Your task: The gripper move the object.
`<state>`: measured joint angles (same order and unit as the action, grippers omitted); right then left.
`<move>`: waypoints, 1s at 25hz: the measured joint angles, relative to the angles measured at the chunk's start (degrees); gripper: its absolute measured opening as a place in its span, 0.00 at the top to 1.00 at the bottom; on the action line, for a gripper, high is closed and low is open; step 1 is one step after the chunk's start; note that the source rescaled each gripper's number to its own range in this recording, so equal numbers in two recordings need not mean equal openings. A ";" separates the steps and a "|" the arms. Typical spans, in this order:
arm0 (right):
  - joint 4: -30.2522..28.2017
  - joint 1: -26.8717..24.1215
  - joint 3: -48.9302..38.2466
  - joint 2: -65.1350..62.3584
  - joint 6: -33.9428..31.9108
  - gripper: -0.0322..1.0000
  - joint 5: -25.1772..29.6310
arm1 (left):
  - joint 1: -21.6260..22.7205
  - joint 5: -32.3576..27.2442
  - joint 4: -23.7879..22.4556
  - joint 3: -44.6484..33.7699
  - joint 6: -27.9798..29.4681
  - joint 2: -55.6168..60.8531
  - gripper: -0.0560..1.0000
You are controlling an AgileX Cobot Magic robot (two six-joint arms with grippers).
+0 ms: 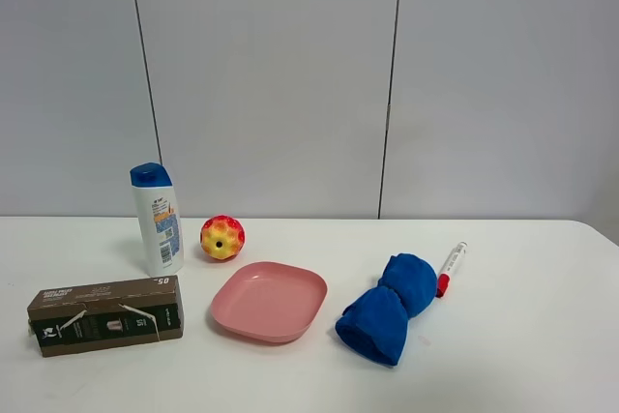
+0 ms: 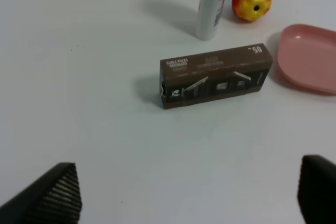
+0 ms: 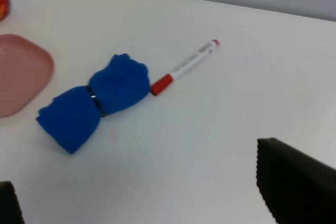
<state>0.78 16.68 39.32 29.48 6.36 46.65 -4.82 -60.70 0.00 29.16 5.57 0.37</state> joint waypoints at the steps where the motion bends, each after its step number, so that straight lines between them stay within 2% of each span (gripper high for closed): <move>1: 0.00 -0.55 0.00 -1.29 0.00 0.26 2.00 | 0.00 0.00 0.00 0.00 0.00 0.00 0.00; 6: 0.24 -2.54 -0.02 -9.48 -2.71 0.26 9.39 | 0.00 0.00 0.00 0.00 0.00 0.00 0.00; 9: 0.18 -4.61 -0.02 -14.44 -4.76 0.26 11.07 | 0.00 0.00 0.00 0.00 0.00 0.00 0.00; 18: 0.20 -14.88 -0.88 -25.99 -5.01 0.26 14.90 | 0.00 0.00 0.00 0.00 0.00 0.00 0.00; 25: 2.51 -15.78 -9.01 -29.68 -5.16 0.26 17.25 | 0.00 0.00 0.00 0.00 0.00 0.00 0.00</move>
<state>3.29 0.90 30.30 -0.20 1.20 63.90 -4.82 -60.70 0.00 29.16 5.57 0.37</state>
